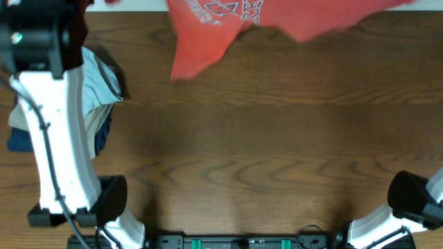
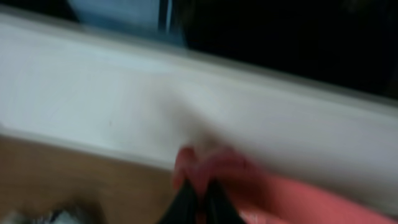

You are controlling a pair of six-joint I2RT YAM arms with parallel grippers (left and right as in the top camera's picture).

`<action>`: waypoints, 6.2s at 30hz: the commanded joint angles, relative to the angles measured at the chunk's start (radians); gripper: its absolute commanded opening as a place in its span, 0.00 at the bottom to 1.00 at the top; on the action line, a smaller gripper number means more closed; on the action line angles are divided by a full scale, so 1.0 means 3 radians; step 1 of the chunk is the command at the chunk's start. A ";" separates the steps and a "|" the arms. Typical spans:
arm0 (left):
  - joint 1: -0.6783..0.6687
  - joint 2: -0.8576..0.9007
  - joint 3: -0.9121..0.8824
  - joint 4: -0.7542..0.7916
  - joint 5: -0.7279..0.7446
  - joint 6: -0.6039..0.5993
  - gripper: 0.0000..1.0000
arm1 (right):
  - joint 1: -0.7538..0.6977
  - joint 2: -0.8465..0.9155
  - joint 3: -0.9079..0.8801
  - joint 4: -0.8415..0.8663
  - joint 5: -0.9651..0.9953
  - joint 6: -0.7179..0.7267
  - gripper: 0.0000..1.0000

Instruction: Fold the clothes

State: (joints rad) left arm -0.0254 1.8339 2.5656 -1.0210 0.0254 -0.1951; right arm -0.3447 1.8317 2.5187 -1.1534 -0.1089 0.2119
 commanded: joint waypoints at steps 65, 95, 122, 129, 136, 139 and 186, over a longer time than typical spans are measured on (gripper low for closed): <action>-0.0085 -0.1108 -0.4969 0.1343 0.0875 -0.0704 0.06 | -0.0291 -0.0244 -0.4185 0.1329 0.0045 0.0120 0.01; -0.0538 -0.0863 -0.5383 0.0927 0.0875 -0.0515 0.77 | -0.0216 -0.0244 -0.5478 0.2331 0.0036 0.0126 0.25; -0.1139 -0.0441 -0.5627 0.1816 0.0787 -0.0690 0.24 | -0.0215 -0.0244 -0.5503 0.2324 0.0112 0.0126 0.25; -0.1139 -0.0587 -0.5487 0.1845 0.0790 -0.0701 0.07 | -0.0216 -0.0244 -0.5503 0.2326 0.0116 0.0126 0.25; -0.1139 -0.0884 -0.5390 0.1850 0.0788 -0.0701 0.06 | -0.0216 -0.0244 -0.5503 0.2326 0.0141 0.0126 0.25; -0.1139 -0.0947 -0.5390 0.1867 0.0788 -0.0702 0.07 | -0.0216 -0.0244 -0.5503 0.2326 0.0140 0.0126 0.25; -0.0646 -0.0834 -0.5596 0.1920 0.0182 -0.0900 0.67 | -0.0506 -0.0203 -0.4807 0.2093 -0.0223 0.0037 0.37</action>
State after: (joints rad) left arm -0.2241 1.5612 0.8959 -0.4393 0.1032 -0.4740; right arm -0.4896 1.7386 1.0706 -0.5369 -0.1127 0.2306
